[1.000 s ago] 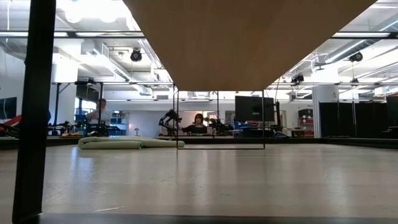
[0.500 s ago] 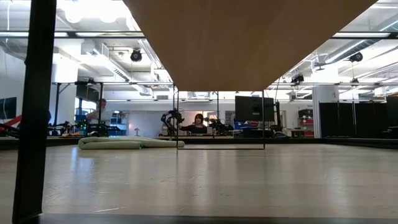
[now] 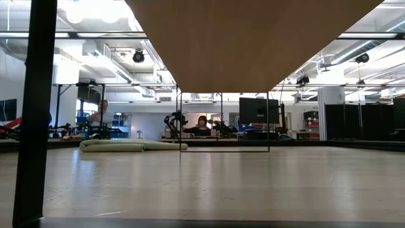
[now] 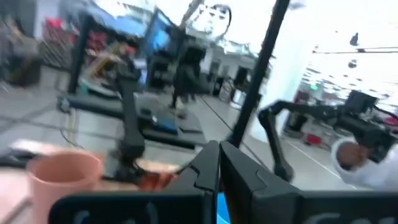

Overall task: Stack small to large cups/mugs on shelf
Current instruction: Return to Home Position

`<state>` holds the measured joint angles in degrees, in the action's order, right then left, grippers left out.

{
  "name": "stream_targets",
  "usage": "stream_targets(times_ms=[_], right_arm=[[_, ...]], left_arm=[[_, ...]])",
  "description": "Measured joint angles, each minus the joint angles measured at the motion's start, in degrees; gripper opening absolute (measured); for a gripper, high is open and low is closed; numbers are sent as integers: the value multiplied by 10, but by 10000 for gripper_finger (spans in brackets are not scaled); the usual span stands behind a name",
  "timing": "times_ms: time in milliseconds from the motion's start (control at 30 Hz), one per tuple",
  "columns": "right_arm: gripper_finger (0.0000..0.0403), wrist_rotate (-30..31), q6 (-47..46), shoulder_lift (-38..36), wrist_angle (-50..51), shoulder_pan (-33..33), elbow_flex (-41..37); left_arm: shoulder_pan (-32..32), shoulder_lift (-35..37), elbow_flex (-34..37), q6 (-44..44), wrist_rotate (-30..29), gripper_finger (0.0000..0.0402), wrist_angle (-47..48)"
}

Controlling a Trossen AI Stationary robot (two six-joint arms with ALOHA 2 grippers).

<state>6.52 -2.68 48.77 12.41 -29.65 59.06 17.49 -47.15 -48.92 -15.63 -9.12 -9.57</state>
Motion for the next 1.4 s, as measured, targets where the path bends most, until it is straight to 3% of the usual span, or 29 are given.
stream_targets(times_ms=[133, 367, 467, 600, 733, 933, 1100, 1400], right_arm=[[8, -23, -23, -34, 7, 97, -43], [8, -289, -123, -49, -51, 315, -85], [9, -348, -183, -48, -57, 344, -101], [8, -326, -134, -57, -54, 313, -129], [8, -257, -96, -73, -55, 280, -155], [8, -200, -50, -116, -56, 269, -216], [8, -199, -65, -161, -88, 269, -287], [8, -199, -84, -242, -193, 269, -416]], left_arm=[[-26, 22, 1, 15, -8, 0, -5], [-70, 51, -2, 55, 60, 0, 23], [-67, 54, 12, 55, 66, 0, 41], [-64, 67, 68, 55, 65, 0, 16], [-64, 90, 144, 55, 35, 0, -67], [-64, 129, 258, 31, 28, 0, -212], [-64, 153, 316, -35, 27, 0, -228], [-64, 181, 358, -35, 57, 0, -230]])
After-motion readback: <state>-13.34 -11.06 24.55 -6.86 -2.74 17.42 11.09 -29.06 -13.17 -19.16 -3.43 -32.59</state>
